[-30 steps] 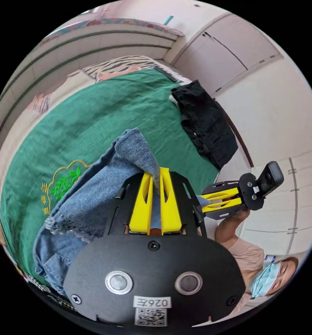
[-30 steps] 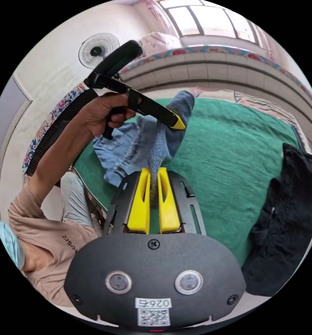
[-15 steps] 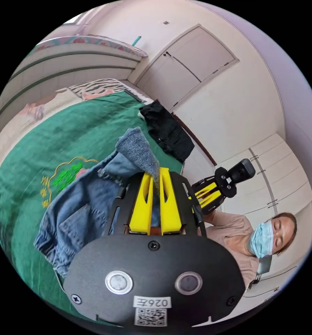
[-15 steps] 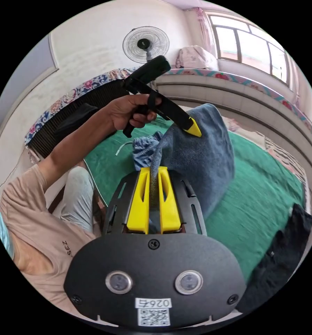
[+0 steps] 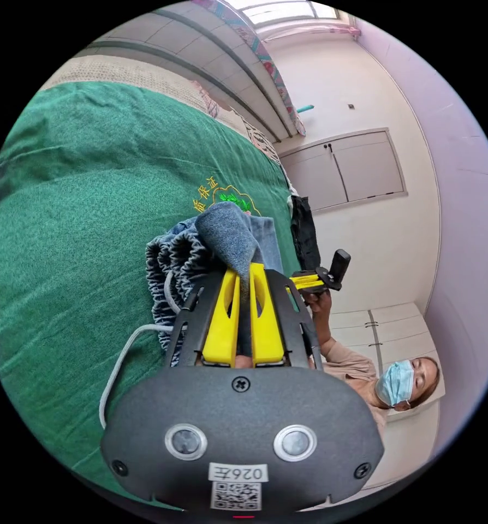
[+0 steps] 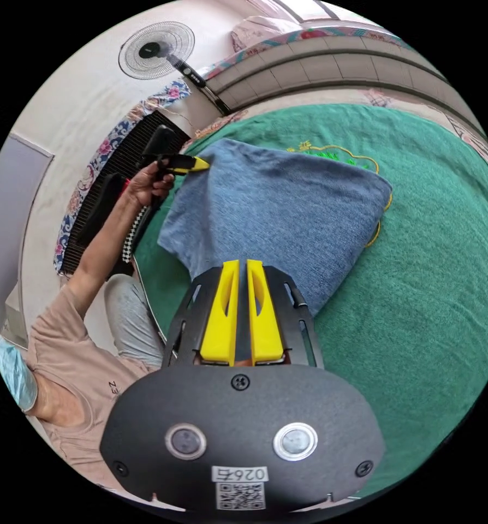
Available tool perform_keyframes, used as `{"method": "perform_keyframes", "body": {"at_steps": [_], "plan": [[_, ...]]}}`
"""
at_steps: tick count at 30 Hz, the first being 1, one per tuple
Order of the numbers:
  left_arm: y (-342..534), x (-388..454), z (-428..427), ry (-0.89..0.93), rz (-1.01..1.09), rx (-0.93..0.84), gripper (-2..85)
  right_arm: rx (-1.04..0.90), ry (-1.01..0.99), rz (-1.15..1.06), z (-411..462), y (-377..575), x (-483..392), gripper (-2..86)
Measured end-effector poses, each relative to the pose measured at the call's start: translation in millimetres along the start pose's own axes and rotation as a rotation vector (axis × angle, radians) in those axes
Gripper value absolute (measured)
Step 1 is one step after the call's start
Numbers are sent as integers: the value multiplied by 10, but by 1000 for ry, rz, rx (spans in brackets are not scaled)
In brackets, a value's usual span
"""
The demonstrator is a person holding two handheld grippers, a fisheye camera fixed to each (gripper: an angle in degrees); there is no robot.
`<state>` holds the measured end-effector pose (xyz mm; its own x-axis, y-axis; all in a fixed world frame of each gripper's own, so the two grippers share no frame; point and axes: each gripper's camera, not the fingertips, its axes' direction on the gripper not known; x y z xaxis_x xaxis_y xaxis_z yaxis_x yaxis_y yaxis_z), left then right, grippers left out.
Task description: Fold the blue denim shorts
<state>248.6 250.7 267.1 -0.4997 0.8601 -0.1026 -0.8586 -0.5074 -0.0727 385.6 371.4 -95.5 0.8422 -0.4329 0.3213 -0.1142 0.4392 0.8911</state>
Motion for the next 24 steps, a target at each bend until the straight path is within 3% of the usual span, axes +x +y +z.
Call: {"method": "perform_keyframes", "body": {"at_steps": [6, 14, 19, 24], "plan": [[129, -57, -121, 23, -13, -24, 56, -29, -77, 40, -64, 296, 249, -10], [548, 356, -200, -200, 48, -96, 107, 71, 34, 17, -793, 822, -85, -9], [249, 301, -98, -71, 19, -105, 132, 21, 4, 30, -747, 1068, -233, -9], [43, 366, -40, -102, 9, -60, 57, 14, 36, 23, -946, 1254, -463, -9]]}}
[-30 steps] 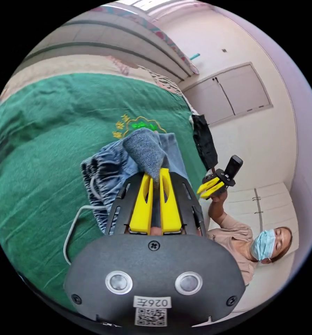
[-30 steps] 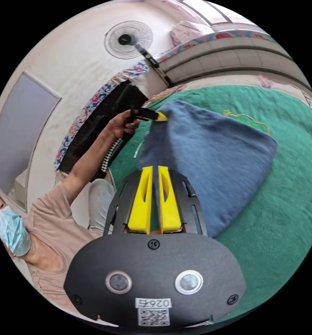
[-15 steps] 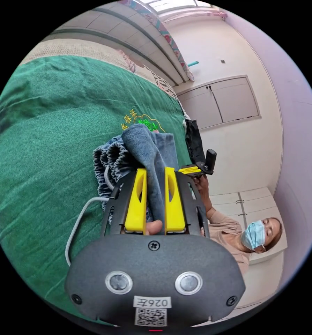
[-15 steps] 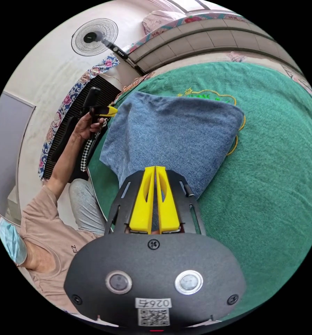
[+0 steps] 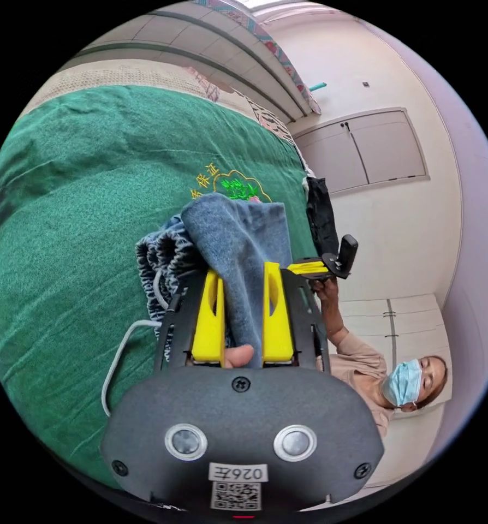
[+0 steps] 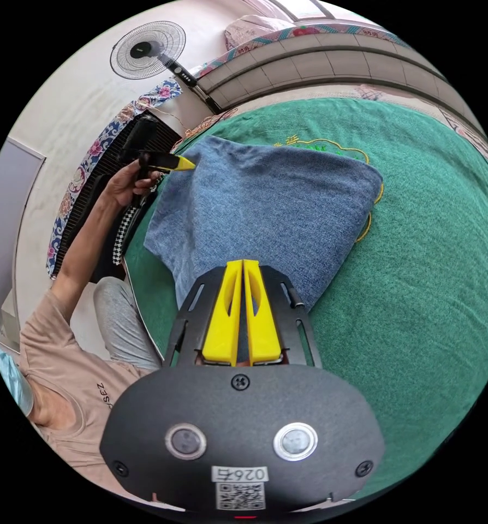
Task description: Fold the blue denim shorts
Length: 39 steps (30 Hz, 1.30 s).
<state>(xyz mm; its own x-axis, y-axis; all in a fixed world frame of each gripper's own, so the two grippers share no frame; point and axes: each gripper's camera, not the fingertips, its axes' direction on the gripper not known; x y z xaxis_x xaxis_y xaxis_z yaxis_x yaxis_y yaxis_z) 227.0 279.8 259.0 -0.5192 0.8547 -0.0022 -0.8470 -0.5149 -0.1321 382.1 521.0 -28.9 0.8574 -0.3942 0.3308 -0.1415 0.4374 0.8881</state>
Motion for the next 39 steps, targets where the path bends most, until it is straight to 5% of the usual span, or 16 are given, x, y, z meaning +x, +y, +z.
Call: {"method": "perform_keyframes", "body": {"at_steps": [4, 8, 14, 18, 20, 23, 30, 32, 34, 35, 39], "plan": [[-145, 804, -241, -175, 287, 47, 28, 71, 1, -16, -401, 277, -278, -9], [-175, 505, -160, -268, 132, -58, 44, 37, 12, 20, -519, 423, -360, -9], [523, 574, -265, -52, 155, -23, 128, 28, -5, 8, -765, 662, -808, -9], [708, 817, 79, -306, 154, -198, 53, -2, -13, -6, -782, 767, -1134, -9], [703, 843, -17, -262, 136, -198, 31, -23, -29, 3, -750, 866, -1292, -9], [857, 819, -195, -172, 94, -156, 24, -27, -84, 27, -915, 1004, -1462, -9], [1470, 1903, -474, -300, 253, 311, -7, 59, -121, -50, -1432, 1228, -2305, -9], [1441, 2160, -153, -372, 336, 248, -8, -1, -150, -99, -1327, 1282, -2612, -9], [1332, 2102, 536, -732, 325, -49, -9, -100, -140, -111, -1095, 1291, -2799, -9], [1342, 2056, 662, -755, 356, -85, -9, -165, -120, -112, -906, 1295, -2909, -9], [1453, 2074, 234, -524, 244, 70, -10, -152, -122, -109, -1010, 1354, -3214, -9]]}}
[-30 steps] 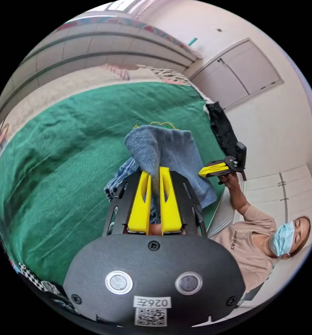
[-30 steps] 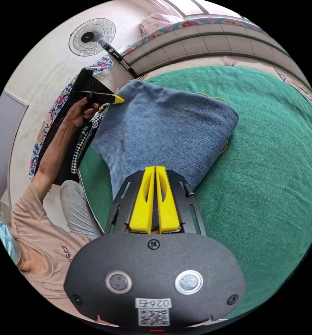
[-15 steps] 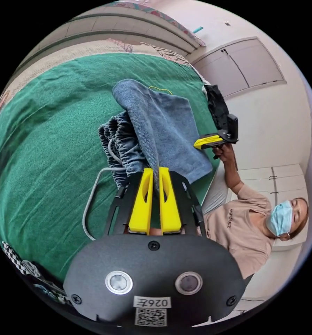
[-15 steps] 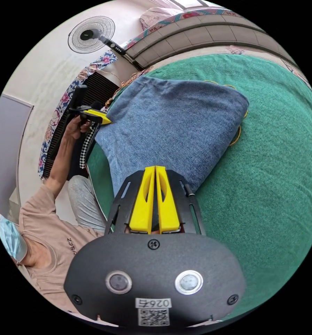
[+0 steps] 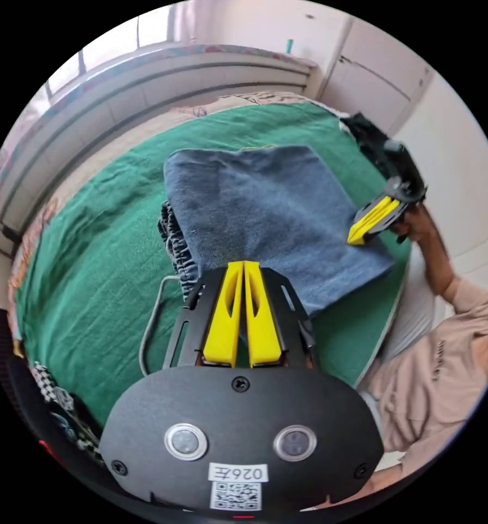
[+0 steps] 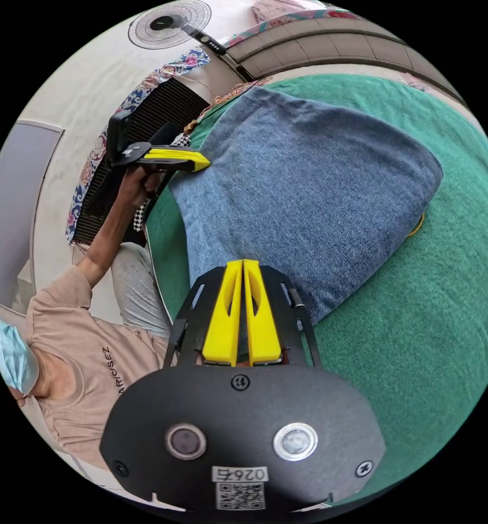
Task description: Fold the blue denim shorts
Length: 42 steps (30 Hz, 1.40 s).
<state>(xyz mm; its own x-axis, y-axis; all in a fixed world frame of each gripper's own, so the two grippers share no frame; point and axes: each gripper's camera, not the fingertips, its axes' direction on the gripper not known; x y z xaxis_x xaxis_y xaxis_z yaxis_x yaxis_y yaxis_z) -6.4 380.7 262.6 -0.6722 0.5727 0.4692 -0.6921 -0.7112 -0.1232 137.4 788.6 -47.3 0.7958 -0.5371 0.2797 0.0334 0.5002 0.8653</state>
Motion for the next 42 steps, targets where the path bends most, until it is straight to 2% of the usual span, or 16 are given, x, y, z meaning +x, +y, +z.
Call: {"method": "perform_keyframes", "body": {"at_steps": [1, 4, 6, 9, 11, 17, 21, 23, 26, 28, 30, 33, 35, 38, 40, 42], "plan": [[87, 79, -214, -3, 9, 134, -10, 32, 30, -16, -109, 44, -183, -9], [177, 328, -374, -34, 56, 290, -10, 107, 85, -80, -330, 99, -666, -9], [111, 464, -196, -83, 101, 238, -10, 112, 158, -120, -319, 92, -933, -9], [-48, 600, 416, -182, 162, -38, -10, -37, 335, -178, 118, 1, -1285, -9], [-11, 664, 463, -221, 144, -1, -10, -49, 456, -221, 328, -7, -1563, -9], [-83, 851, 360, -264, 129, -63, -9, -24, 710, -402, 434, 238, -2099, -10], [-31, 1009, -212, -367, 120, 186, -8, -40, 746, -388, 151, 175, -2097, -12], [-17, 895, -246, -387, 82, 213, -7, 2, 734, -338, -171, 124, -1906, -13], [-44, 528, 256, -431, 40, -8, -7, -19, 665, -292, -420, 52, -1502, -13], [23, 373, 230, -376, 40, 48, -6, -1, 621, -263, -650, 21, -1263, -13], [-15, 266, 91, -321, 4, 31, -6, 9, 589, -216, -985, -15, -1021, -14], [125, 113, -222, -388, -48, 196, -2, 144, 587, -123, -1770, 74, -520, -14], [198, -95, -294, -384, -90, 233, 5, 279, 448, -16, -2513, 206, 85, -12], [269, -567, -206, -190, -139, 216, 78, 386, 258, 118, -3231, 418, 1038, -5], [307, -956, -105, 39, -190, 224, 136, 420, 172, 194, -3515, 532, 1628, 16], [339, -1185, -39, 164, -227, 259, 151, 444, 103, 262, -3702, 614, 2162, 34]]}}
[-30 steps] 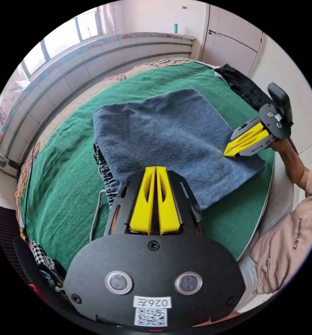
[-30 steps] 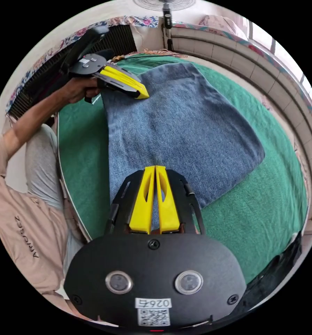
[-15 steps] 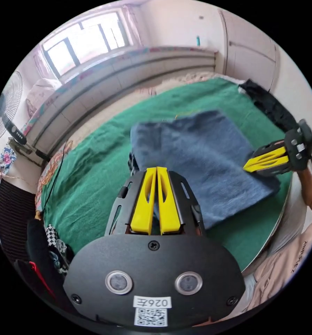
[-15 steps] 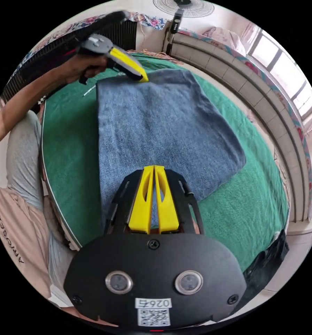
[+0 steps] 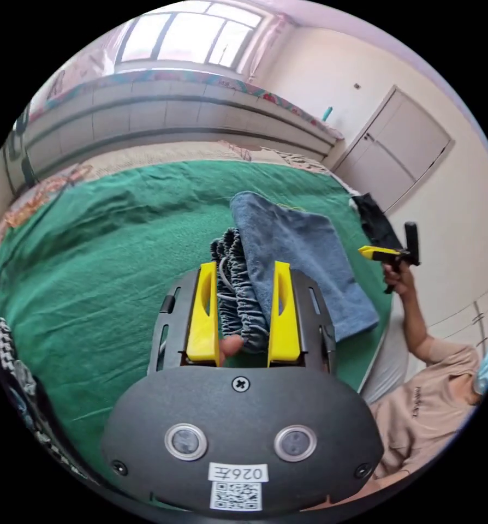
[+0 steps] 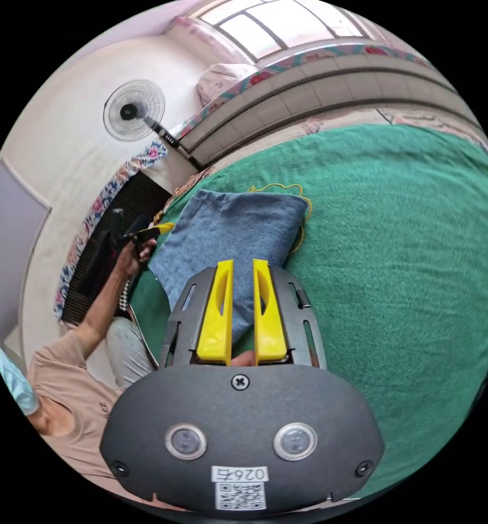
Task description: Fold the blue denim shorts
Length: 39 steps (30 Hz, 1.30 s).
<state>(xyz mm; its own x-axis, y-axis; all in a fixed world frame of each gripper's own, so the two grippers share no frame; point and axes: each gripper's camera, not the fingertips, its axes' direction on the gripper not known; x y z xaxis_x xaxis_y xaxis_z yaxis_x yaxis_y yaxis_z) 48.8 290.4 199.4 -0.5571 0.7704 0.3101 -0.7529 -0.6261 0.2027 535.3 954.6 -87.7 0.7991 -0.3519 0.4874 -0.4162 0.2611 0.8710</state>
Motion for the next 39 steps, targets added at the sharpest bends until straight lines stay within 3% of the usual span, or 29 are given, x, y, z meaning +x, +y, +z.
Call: {"method": "perform_keyframes", "body": {"at_steps": [5, 13, 23, 35, 39], "plan": [[-78, -320, 145, -17, -49, -23, 168, -64, -86, 126, 98, -377, 1167, 61], [-237, -499, 553, -11, -36, -106, 197, -148, -70, 139, 582, -928, 2112, 78], [-405, -720, 563, 98, -27, -103, 152, -79, -218, 208, 1168, -1564, 3232, 84], [-542, -614, 618, 73, 4, -82, 173, -14, -272, 214, 2382, -2292, 3619, 67], [-613, -552, 533, 106, -20, -108, 142, 12, -255, 202, 2863, -2473, 3537, 50]]}}
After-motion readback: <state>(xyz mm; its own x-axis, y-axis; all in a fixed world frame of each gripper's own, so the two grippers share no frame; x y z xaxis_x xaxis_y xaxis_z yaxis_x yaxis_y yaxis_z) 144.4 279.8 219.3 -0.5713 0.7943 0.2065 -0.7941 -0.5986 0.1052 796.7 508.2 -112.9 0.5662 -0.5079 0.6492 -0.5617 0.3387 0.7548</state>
